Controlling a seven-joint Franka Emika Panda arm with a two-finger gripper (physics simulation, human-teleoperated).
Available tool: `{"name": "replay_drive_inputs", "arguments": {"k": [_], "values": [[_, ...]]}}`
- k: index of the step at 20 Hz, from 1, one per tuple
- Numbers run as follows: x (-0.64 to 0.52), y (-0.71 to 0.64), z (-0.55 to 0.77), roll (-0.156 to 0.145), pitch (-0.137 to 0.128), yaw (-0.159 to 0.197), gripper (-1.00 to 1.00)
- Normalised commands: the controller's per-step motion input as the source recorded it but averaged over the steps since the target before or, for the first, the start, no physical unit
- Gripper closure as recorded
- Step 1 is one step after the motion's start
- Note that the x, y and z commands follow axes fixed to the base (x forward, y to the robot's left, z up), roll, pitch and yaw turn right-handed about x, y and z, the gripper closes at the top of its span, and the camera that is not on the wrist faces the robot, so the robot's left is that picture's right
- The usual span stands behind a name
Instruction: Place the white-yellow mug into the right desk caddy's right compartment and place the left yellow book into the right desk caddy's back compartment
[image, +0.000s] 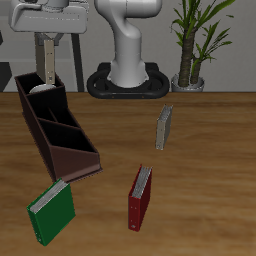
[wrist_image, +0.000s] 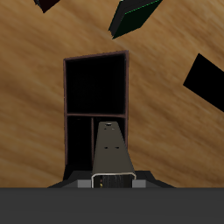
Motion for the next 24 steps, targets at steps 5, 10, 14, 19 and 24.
{"name": "replay_drive_inputs", "arguments": {"k": [5,10,14,19,24], "values": [[0.05,0.00,-0.10,-0.001,0.016,-0.014,1.00],[-0.02,0.04,-0.13,0.088,0.032,-0.038,1.00],[0.04,-0.17,-0.05,0.007,-0.002,-0.013,1.00],[-0.02,-0.06,-0.12,0.007,0.024,-0.040,1.00],[0.01,0.05,-0.07,0.012,0.005,0.002,1.00]]}}
